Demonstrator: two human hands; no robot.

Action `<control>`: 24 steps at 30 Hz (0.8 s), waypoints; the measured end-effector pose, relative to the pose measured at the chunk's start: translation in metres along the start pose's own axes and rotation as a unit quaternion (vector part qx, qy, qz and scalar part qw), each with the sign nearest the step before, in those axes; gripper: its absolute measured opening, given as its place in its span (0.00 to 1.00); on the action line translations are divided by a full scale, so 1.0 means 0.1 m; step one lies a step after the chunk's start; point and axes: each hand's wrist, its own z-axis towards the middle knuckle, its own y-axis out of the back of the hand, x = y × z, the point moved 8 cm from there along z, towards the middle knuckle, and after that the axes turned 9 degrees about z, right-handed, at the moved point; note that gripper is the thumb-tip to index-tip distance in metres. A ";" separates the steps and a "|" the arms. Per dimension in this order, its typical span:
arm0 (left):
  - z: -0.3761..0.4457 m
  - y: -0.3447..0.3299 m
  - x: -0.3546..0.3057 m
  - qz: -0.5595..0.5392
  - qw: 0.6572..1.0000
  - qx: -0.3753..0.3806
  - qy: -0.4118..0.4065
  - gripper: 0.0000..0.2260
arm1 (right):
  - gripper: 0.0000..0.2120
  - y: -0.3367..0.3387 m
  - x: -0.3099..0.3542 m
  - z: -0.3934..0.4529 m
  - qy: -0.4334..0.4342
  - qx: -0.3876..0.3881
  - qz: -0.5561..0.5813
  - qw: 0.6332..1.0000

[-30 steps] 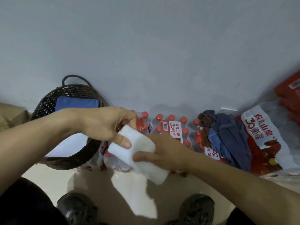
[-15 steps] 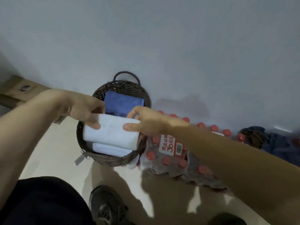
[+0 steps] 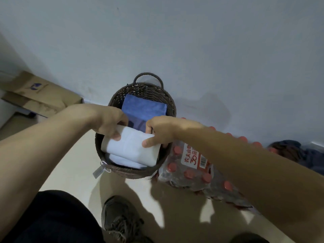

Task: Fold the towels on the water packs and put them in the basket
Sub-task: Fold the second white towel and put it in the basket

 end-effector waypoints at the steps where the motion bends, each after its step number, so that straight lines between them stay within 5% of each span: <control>1: 0.00 0.08 -0.01 0.023 0.999 -0.037 0.014 0.16 | 0.21 0.03 0.03 0.01 0.019 -0.031 -0.023 0.999; 5: -0.04 0.32 -0.15 0.052 0.985 -0.166 -0.016 0.18 | 0.21 0.14 0.14 -0.11 0.108 -0.124 0.044 0.985; 9: -0.12 0.15 -0.12 -0.014 0.992 -0.122 -0.036 0.13 | 0.17 -0.02 0.21 -0.17 0.155 -0.114 0.018 0.981; 13: -0.19 -0.01 0.01 -0.055 0.993 -0.099 -0.021 0.18 | 0.32 -0.09 0.14 -0.20 0.130 -0.115 -0.009 0.985; 18: -0.16 -0.15 -0.01 -0.099 0.991 -0.086 -0.026 0.18 | 0.37 -0.24 0.13 -0.23 0.119 -0.125 0.021 0.985; 24: -0.17 -0.21 0.02 -0.114 0.990 -0.088 -0.010 0.16 | 0.26 -0.22 0.02 -0.16 0.054 -0.093 0.076 0.991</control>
